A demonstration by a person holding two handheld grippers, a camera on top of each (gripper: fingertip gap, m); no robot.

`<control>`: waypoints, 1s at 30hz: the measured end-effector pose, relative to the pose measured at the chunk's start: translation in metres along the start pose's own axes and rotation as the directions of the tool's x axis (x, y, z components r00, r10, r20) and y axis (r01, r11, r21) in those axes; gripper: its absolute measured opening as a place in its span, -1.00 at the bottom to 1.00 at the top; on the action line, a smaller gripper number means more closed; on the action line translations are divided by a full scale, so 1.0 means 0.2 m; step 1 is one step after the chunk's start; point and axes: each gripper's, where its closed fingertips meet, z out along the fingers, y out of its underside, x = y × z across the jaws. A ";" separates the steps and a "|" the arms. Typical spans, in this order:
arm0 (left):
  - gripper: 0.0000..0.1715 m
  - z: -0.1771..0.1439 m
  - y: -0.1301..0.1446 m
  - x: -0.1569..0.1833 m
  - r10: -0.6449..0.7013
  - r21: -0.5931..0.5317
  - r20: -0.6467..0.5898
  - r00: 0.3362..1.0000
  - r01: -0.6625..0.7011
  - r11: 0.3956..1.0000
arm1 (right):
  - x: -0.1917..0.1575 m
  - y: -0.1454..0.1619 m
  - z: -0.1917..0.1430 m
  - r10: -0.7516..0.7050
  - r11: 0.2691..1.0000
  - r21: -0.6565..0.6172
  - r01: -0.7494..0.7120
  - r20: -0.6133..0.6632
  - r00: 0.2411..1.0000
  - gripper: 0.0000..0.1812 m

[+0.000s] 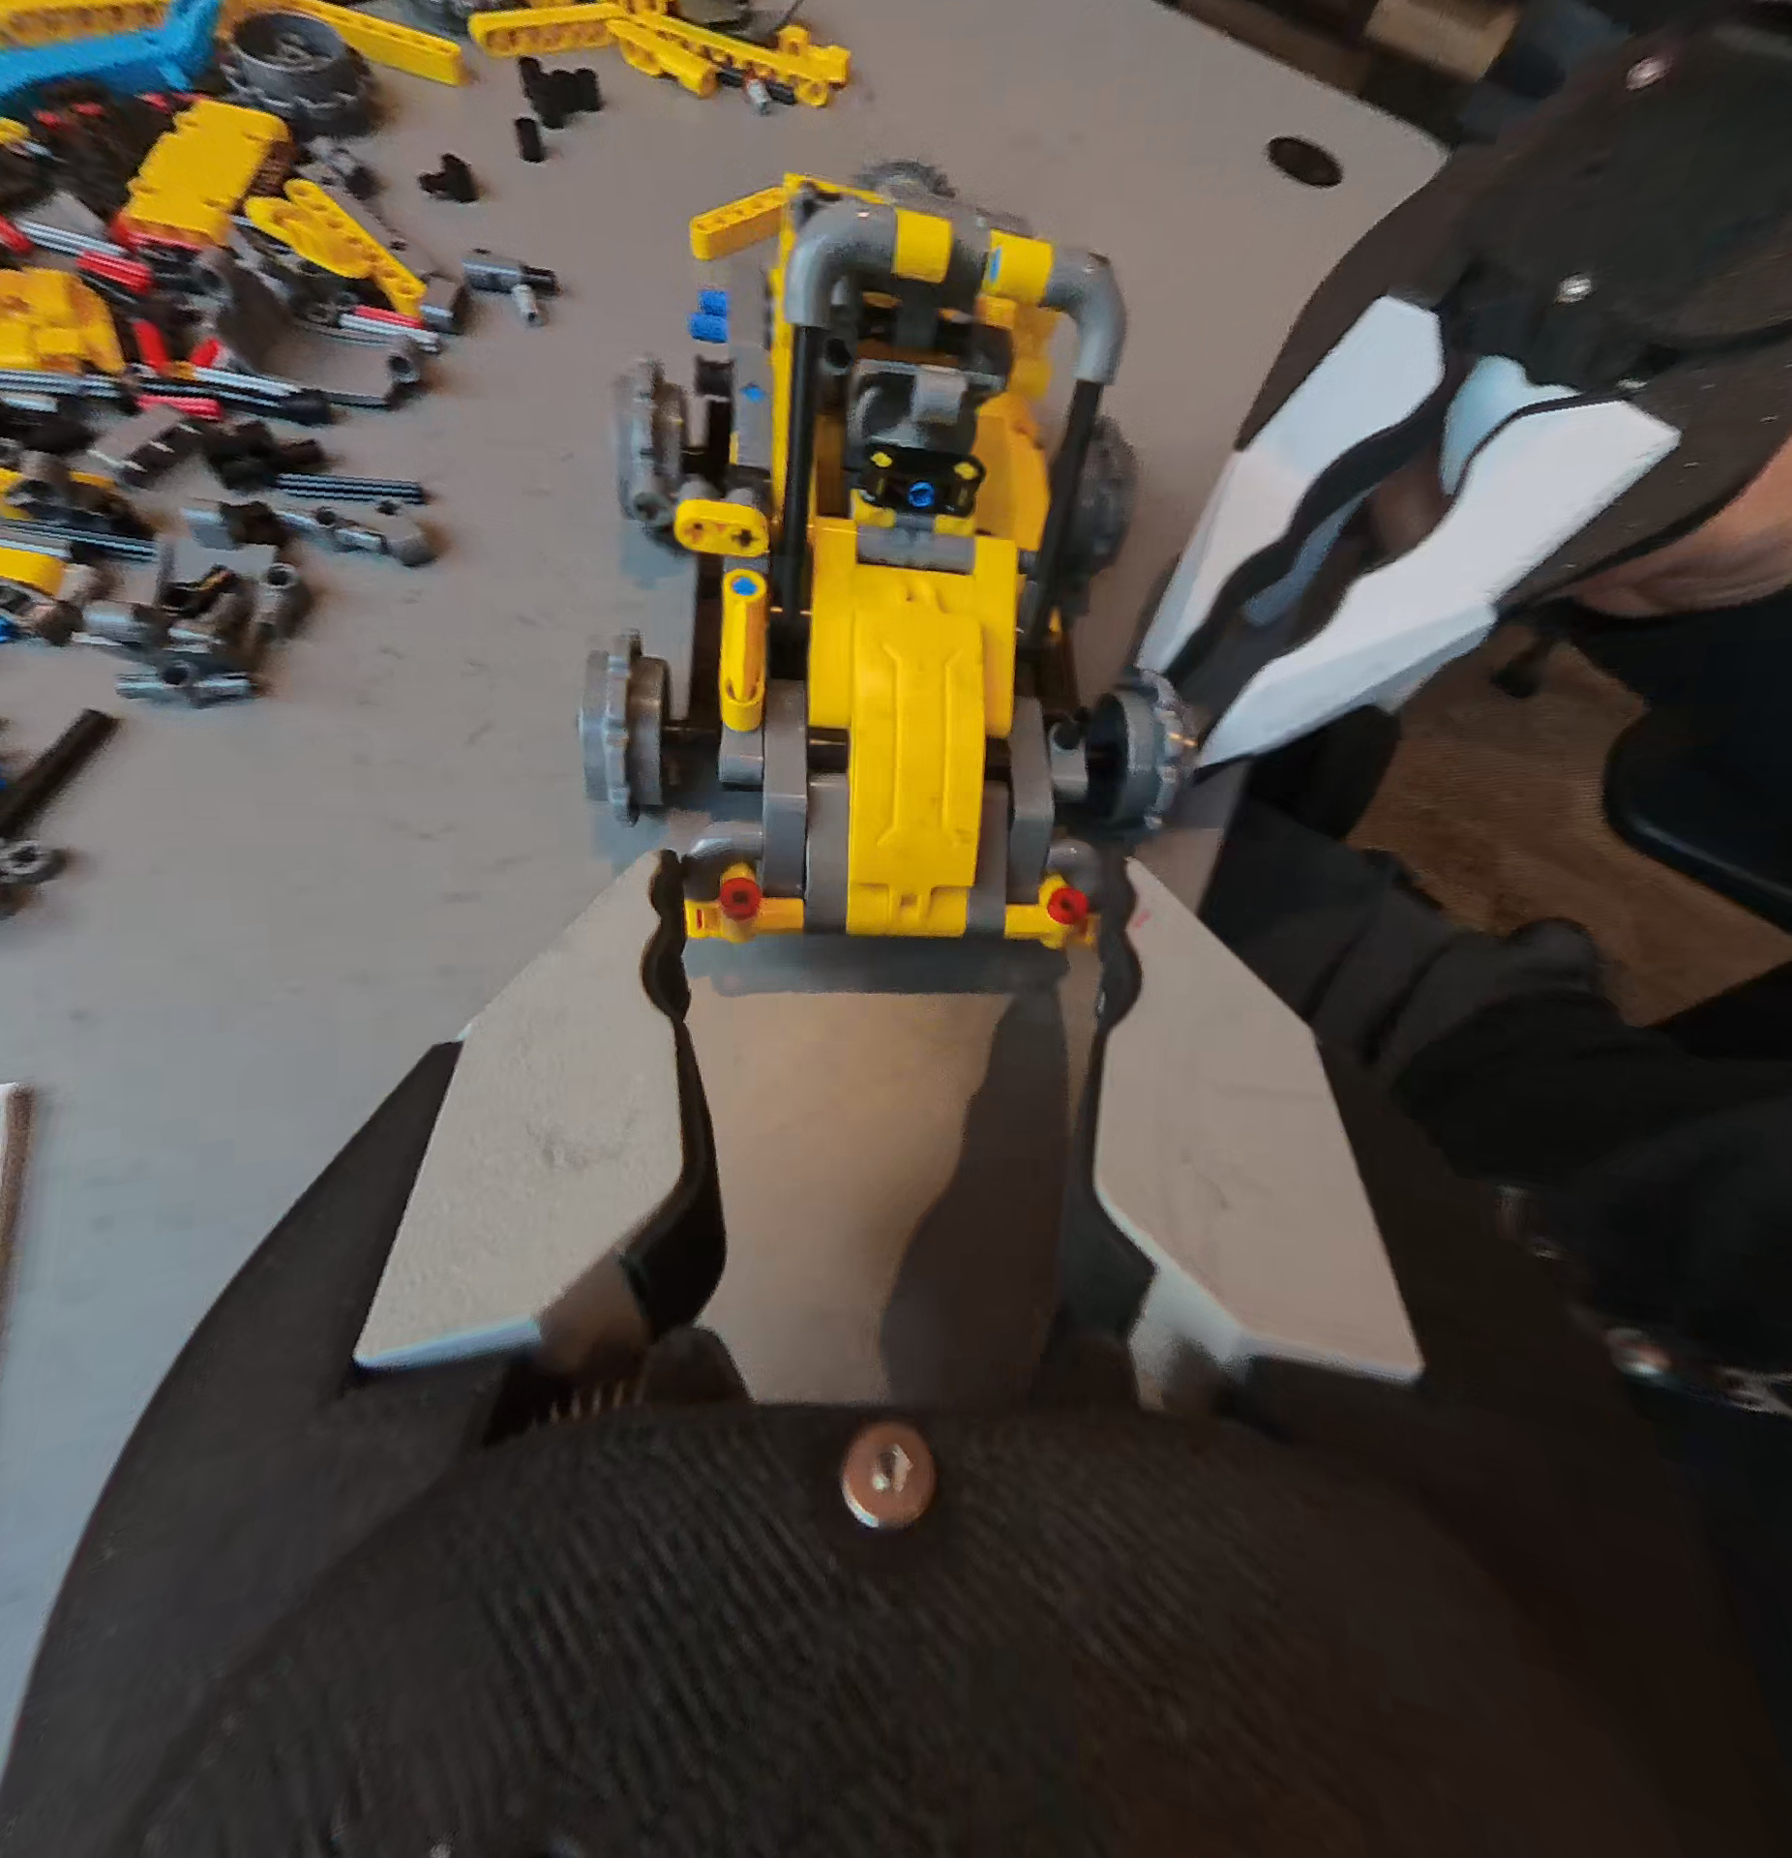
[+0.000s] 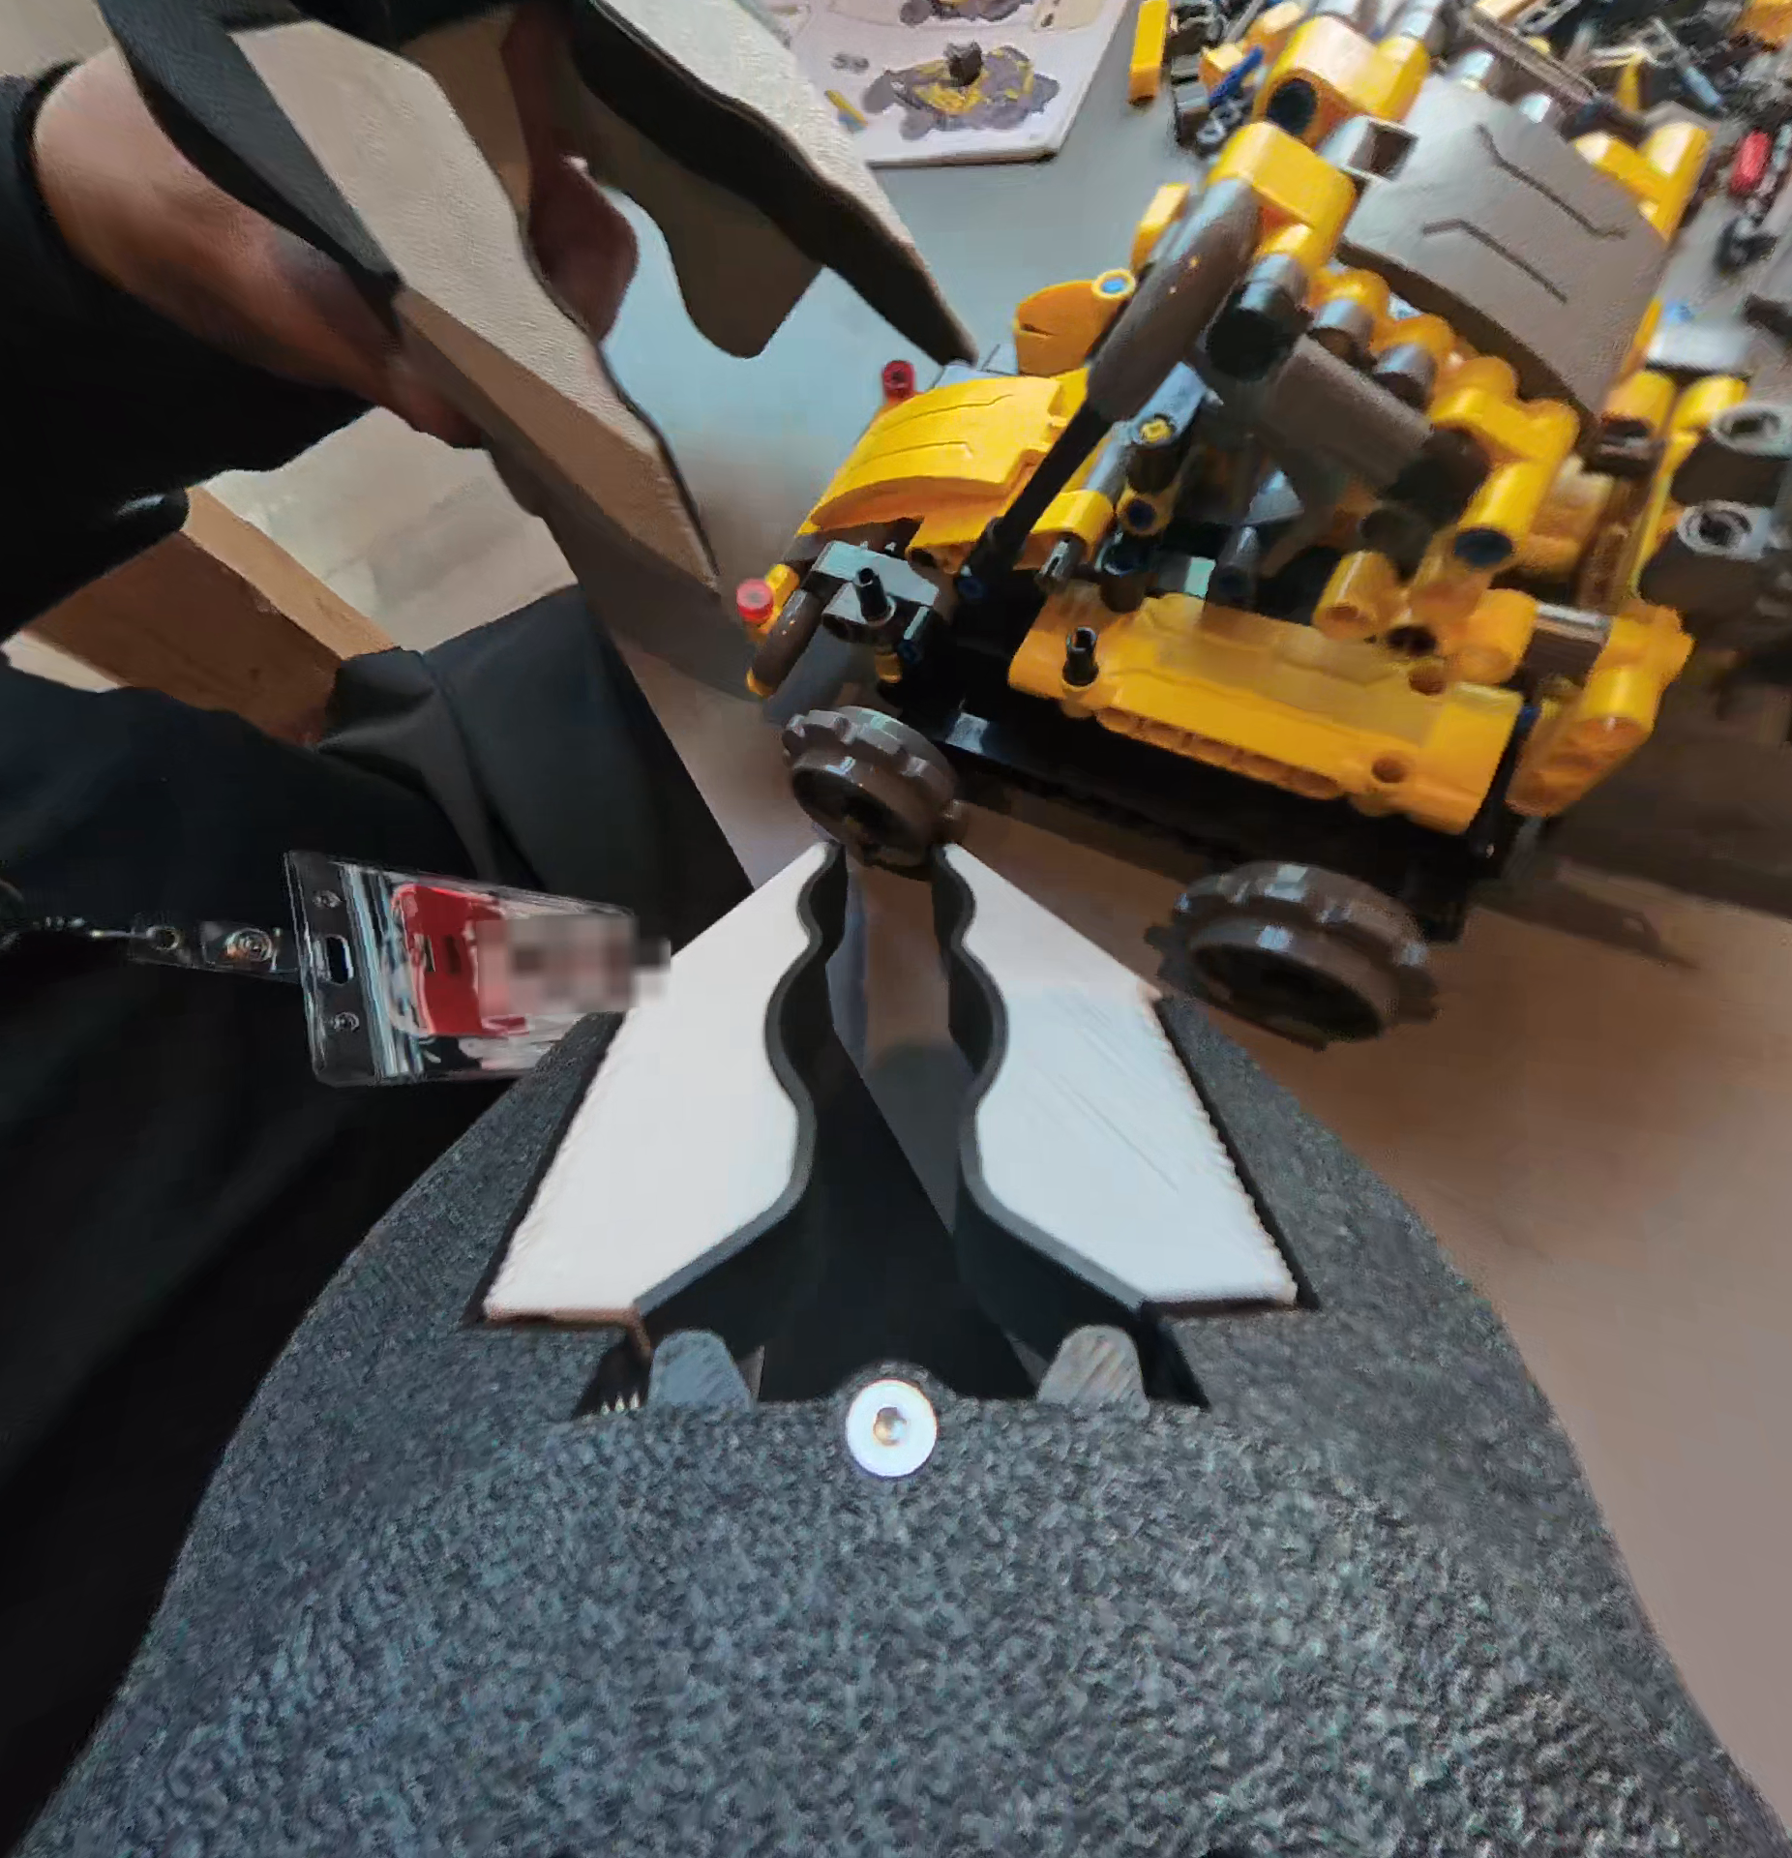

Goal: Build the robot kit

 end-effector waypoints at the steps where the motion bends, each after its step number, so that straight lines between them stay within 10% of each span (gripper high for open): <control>1: -0.09 0.00 0.00 -0.04 0.023 -0.006 0.040 0.999 -0.023 1.000 | -0.02 -0.02 0.03 -0.010 1.000 0.012 0.009 0.023 1.000 -0.84; 14: -0.12 -0.24 0.08 -0.30 -0.078 0.086 0.192 0.978 0.062 0.994 | 0.00 -0.17 -0.12 -0.044 0.952 0.306 0.019 0.074 0.996 -0.77; 20: -0.12 -0.34 0.10 -0.17 -0.015 0.216 0.172 0.985 -0.023 0.976 | 0.24 -0.21 -0.40 0.030 0.898 0.439 0.021 -0.110 0.994 -0.68; 30: -0.20 -0.42 0.08 0.03 0.161 0.404 0.108 0.981 -0.191 0.894 | 0.77 -0.20 -0.54 -0.015 0.944 0.286 0.166 -0.466 0.885 -0.19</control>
